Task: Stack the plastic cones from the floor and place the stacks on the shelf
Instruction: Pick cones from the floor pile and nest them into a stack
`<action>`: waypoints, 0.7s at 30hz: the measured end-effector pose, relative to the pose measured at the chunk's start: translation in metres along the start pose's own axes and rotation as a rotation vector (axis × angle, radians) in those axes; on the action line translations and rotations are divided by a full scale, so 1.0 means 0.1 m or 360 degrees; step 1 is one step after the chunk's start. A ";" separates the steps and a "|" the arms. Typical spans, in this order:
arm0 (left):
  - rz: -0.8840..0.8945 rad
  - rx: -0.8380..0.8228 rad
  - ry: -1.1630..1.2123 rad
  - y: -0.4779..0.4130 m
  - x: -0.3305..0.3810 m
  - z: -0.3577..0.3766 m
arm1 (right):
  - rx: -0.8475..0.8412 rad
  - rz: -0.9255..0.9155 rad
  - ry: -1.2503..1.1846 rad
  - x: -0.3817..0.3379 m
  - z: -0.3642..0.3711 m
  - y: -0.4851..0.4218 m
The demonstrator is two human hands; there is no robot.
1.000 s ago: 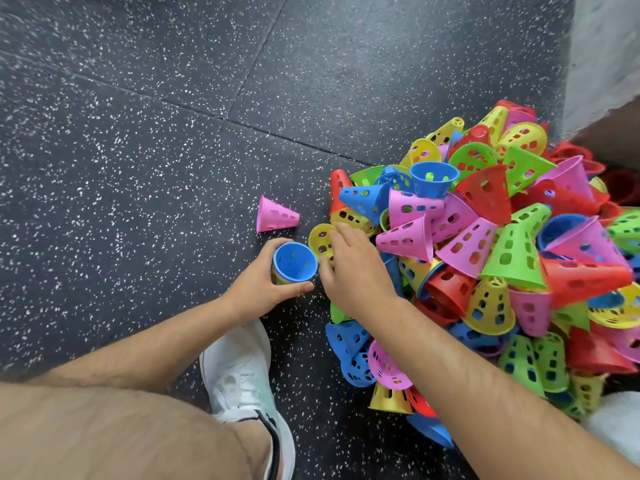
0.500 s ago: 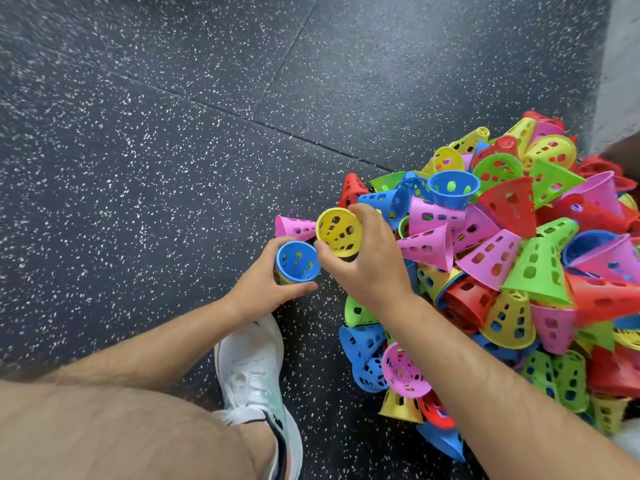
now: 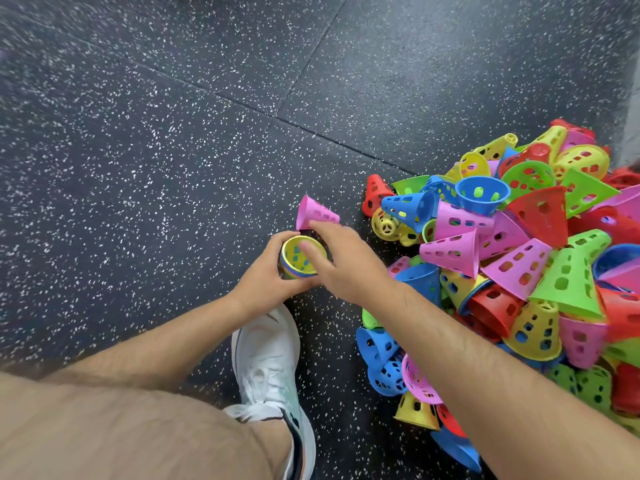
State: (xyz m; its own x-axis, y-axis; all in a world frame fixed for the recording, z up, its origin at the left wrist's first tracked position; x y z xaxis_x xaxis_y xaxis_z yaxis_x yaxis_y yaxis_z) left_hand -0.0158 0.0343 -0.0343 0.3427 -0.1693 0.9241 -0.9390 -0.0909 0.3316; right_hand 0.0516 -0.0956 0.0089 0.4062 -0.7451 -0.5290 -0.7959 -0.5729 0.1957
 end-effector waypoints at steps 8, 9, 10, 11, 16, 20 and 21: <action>-0.0083 0.0013 -0.0028 -0.06 -0.05 -0.12 | -0.0202 -0.0164 0.0737 0.16 0.06 -0.70; -0.0091 0.0010 -0.0025 -0.06 -0.06 -0.12 | -0.0210 -0.0148 0.0721 0.18 0.08 -0.73; -0.0100 0.0010 -0.0025 -0.07 -0.07 -0.12 | -0.0195 -0.0117 0.0680 0.21 0.09 -0.75; -0.0104 0.0009 -0.0030 -0.07 -0.09 -0.13 | -0.0155 -0.0090 0.0641 0.24 0.09 -0.75; -0.0125 0.0003 -0.0063 -0.10 -0.10 -0.10 | -0.0004 -0.0075 0.0578 0.29 -0.04 -0.58; -0.0117 -0.0022 -0.0070 -0.15 -0.05 -0.02 | 0.0174 0.0045 0.0357 0.39 -0.25 -0.37; -0.0119 -0.0036 -0.0075 -0.17 -0.05 0.00 | 0.0285 0.0075 0.0245 0.41 -0.32 -0.30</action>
State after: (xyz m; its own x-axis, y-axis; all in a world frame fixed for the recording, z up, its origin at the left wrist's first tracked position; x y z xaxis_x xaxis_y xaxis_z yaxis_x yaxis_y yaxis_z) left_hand -0.0017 0.0363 -0.0441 0.4122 -0.2087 0.8869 -0.9110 -0.0828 0.4040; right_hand 0.1069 -0.1200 0.0079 0.4196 -0.8205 -0.3881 -0.8769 -0.4769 0.0602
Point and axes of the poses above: each hand's wrist, its own y-axis away from the middle knuckle, its own z-axis out of the palm, x = y × z, the point moved 7 cm from there along -y, towards the middle knuckle, and after that the axes turned 8 degrees about y, right-handed, at the moved point
